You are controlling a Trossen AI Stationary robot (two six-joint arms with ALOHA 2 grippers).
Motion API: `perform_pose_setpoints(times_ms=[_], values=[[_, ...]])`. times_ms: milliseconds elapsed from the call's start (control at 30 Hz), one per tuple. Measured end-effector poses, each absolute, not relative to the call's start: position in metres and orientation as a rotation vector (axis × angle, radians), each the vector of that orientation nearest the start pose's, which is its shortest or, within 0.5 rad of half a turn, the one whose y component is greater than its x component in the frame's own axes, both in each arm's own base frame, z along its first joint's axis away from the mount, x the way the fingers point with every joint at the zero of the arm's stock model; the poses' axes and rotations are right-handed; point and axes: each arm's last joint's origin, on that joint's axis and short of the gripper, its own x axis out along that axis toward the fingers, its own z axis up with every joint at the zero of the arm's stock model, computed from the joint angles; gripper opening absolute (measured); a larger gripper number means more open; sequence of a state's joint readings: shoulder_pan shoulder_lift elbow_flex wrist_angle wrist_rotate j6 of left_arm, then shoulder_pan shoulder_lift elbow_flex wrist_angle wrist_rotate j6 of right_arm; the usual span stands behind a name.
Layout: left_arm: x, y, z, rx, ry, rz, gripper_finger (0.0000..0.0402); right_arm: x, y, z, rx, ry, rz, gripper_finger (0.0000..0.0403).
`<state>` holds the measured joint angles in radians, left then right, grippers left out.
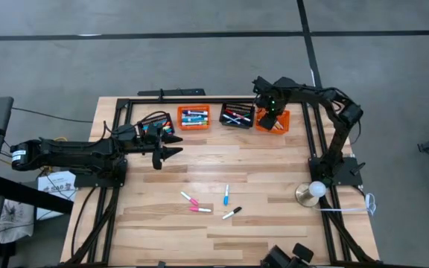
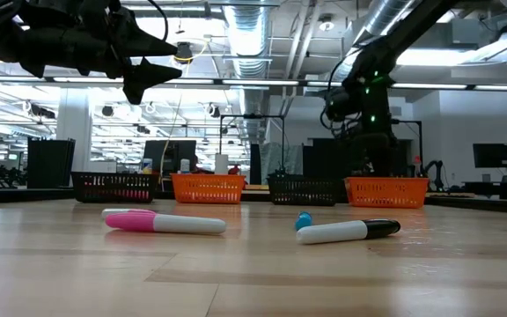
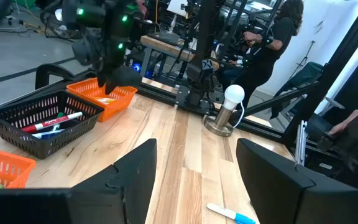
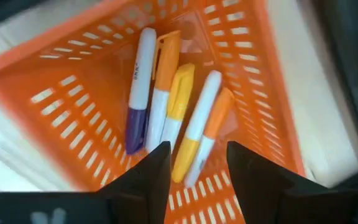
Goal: Pick & Place Markers
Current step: Put the small black highlighter pen into the right orange bin
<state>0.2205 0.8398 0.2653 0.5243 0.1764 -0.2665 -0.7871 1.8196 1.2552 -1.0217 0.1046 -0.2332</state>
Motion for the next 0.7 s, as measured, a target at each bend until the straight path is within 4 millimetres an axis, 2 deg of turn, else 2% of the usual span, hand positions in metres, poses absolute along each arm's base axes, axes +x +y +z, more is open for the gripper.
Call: perform_pose_setpoints(times_ms=[167,300,500,600,700], values=[[0.175,0.034,0.212,-0.276,0.043,0.050,0.0220,0.220,-0.213,0.215,0.371,1.539,-0.546,0.0138],[0.175,0.034,0.212,-0.276,0.043,0.050,0.0220,0.212,-0.186,0.256,0.334,1.428,-0.559,0.0120],[0.175,0.034,0.212,-0.276,0.043,0.050,0.0220,0.205,-0.121,0.317,0.293,1.123,-0.376,0.0108],[0.175,0.034,0.212,-0.276,0.043,0.050,0.0220,0.203,-0.085,0.338,0.271,0.996,-0.241,0.0107],[0.175,0.034,0.212,-0.276,0.043,0.050,0.0220,0.204,-0.053,0.350,0.245,0.919,-0.148,0.0107]])
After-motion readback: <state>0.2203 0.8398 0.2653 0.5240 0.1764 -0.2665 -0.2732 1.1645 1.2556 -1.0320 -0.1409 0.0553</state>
